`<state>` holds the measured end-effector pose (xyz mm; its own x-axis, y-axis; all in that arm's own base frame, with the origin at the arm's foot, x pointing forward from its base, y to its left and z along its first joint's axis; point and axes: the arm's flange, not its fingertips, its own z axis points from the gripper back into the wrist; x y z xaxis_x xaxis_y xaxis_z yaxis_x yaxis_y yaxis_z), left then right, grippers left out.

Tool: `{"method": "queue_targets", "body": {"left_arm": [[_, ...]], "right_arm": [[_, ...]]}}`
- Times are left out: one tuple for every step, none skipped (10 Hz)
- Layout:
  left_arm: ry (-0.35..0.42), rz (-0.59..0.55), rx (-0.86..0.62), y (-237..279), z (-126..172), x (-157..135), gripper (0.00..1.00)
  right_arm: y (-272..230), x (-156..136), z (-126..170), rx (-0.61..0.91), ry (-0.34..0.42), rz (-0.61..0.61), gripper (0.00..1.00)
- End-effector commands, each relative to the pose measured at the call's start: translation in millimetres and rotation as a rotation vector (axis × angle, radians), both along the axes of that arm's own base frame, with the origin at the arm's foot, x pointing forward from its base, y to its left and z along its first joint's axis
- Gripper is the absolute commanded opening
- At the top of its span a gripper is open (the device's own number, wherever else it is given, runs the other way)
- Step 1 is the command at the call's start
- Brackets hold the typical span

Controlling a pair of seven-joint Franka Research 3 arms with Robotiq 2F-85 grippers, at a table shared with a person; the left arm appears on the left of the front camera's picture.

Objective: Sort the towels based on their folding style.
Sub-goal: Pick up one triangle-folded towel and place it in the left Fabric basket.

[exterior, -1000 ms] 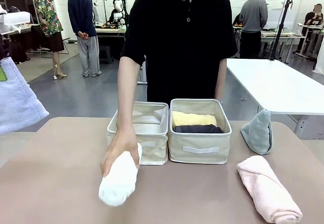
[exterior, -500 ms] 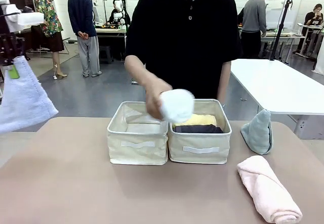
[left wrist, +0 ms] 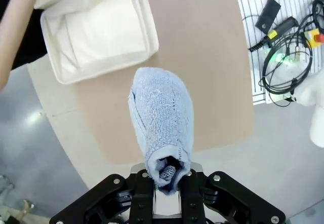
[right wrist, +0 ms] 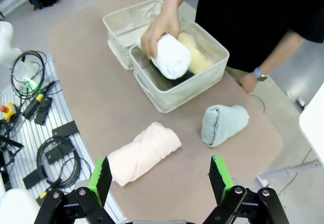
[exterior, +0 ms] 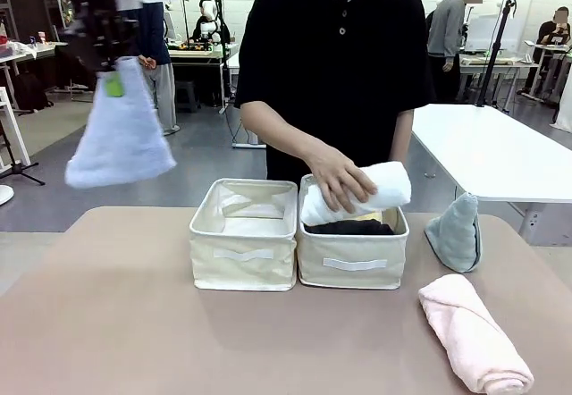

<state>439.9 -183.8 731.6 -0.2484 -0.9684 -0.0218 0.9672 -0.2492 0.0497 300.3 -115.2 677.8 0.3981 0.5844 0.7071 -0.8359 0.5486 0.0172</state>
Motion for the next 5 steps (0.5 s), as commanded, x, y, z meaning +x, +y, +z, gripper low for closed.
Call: {"method": "queue_targets", "body": {"left_arm": [[0.070,0.011,0.017,-42.4,10.7,38.3,0.15],[0.103,0.004,-0.008,-69.2,9.3,45.1,0.15],[0.110,0.035,-0.032,-99.0,4.4,52.0,0.15],[0.107,0.071,-0.055,-121.7,-2.4,60.0,0.15],[0.079,0.104,-0.058,-140.1,-12.8,68.6,0.15]], "right_arm": [[0.8,1.1,-5.5,0.026,-0.018,0.010,1.00],[0.8,1.1,-5.5,0.026,-0.018,0.010,1.00],[0.8,1.1,-5.5,0.026,-0.018,0.010,1.00],[0.8,1.1,-5.5,0.026,-0.018,0.010,1.00],[0.8,1.1,-5.5,0.026,-0.018,0.010,1.00]]}}
